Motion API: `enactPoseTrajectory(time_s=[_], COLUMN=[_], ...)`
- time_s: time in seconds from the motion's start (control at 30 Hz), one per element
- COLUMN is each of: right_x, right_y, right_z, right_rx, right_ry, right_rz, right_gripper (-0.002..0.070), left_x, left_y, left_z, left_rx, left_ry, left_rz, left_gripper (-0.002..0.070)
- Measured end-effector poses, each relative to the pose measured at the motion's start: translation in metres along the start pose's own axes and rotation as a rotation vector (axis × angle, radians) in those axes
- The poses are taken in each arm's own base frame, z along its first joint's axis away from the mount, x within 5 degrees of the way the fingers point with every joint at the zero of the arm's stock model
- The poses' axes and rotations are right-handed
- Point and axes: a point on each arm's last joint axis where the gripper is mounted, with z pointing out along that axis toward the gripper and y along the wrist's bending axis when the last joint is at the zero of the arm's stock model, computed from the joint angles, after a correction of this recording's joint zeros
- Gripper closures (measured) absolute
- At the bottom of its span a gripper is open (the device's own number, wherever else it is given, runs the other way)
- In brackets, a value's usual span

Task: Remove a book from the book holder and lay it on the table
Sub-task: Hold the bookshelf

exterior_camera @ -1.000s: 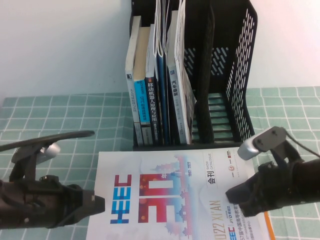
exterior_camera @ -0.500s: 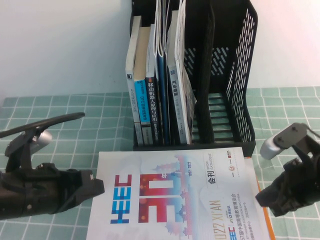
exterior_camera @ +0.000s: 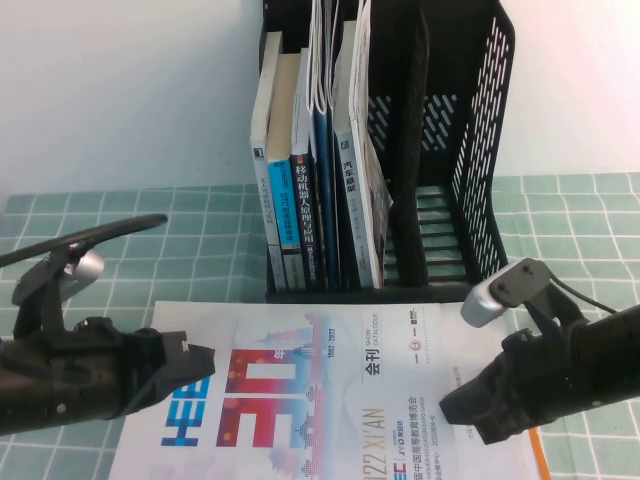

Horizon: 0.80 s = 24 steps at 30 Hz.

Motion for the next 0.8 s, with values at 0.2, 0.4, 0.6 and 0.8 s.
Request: enactPoseTrajectory(time_s=[0.2,0.4,0.6,0.8], right_x=[-0.002,-0.005,-0.010,-0.023], right_y=[0.003,0.002,0.003,0.017], right_z=[0.010,0.016,0.008,-0.034], right_rx=[0.000,-0.016,0.057,0.180], right_ry=[-0.021,-0.039,-0.080,-0.224], right_rz=[0.000,0.014,-0.044,-0.164], right_gripper=[0.0678,0.0678,0.0678,0.0678], left_x=[0.001,0.001,0.001,-0.007], left_y=[-0.006,-0.010,0.000,0.027], left_z=[0.000,-0.001,0.000,-0.005], left_rx=[0.071,0.104,0.003,-0.309], left_ry=[0.009,0.010,0.011,-0.065], left_rz=[0.083,0.086,0.092,0.051], left_gripper=[0.0548,0.0165,0.0125,0.0490])
